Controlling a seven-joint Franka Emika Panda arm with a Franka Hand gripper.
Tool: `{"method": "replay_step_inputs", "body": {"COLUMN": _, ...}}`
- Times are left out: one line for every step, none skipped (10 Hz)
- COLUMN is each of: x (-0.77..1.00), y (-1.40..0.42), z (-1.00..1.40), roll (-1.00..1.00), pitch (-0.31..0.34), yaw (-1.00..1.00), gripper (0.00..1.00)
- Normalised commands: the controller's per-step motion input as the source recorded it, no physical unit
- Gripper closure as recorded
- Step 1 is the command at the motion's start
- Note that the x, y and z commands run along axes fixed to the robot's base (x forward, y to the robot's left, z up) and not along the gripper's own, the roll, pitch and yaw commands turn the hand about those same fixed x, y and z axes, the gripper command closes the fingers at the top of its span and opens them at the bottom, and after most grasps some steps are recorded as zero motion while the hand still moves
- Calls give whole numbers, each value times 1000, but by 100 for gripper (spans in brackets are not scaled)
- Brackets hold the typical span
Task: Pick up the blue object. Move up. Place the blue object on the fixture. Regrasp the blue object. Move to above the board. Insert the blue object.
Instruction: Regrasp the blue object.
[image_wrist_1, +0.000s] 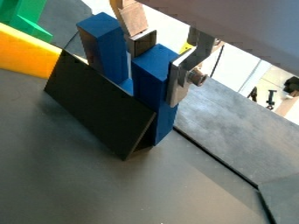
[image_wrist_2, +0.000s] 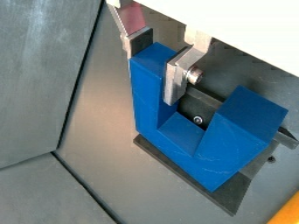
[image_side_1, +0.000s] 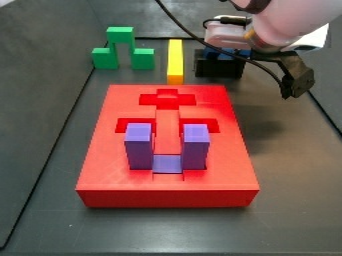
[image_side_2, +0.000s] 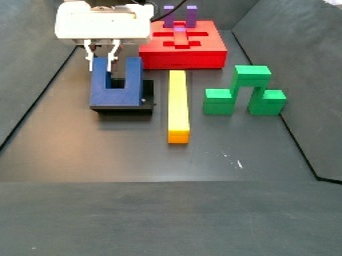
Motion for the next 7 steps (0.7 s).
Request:
{"method": "replay_step_inputs", "body": {"x": 0, "y": 0, "z": 0, "roll": 0, "pitch": 0, "yaw": 0, "gripper": 100}}
{"method": "replay_step_inputs", "body": {"x": 0, "y": 0, "z": 0, "roll": 0, "pitch": 0, "yaw": 0, "gripper": 100}}
{"method": "replay_step_inputs", "body": {"x": 0, "y": 0, "z": 0, "roll": 0, "pitch": 0, "yaw": 0, "gripper": 100}}
{"method": "replay_step_inputs", "body": {"x": 0, "y": 0, "z": 0, "roll": 0, "pitch": 0, "yaw": 0, "gripper": 100}}
{"method": "replay_step_inputs", "body": {"x": 0, "y": 0, "z": 0, "roll": 0, "pitch": 0, "yaw": 0, "gripper": 100}}
{"method": "replay_step_inputs", "body": {"x": 0, "y": 0, "z": 0, "roll": 0, "pitch": 0, "yaw": 0, "gripper": 100}}
{"method": "replay_step_inputs", "body": {"x": 0, "y": 0, "z": 0, "roll": 0, "pitch": 0, "yaw": 0, "gripper": 100}}
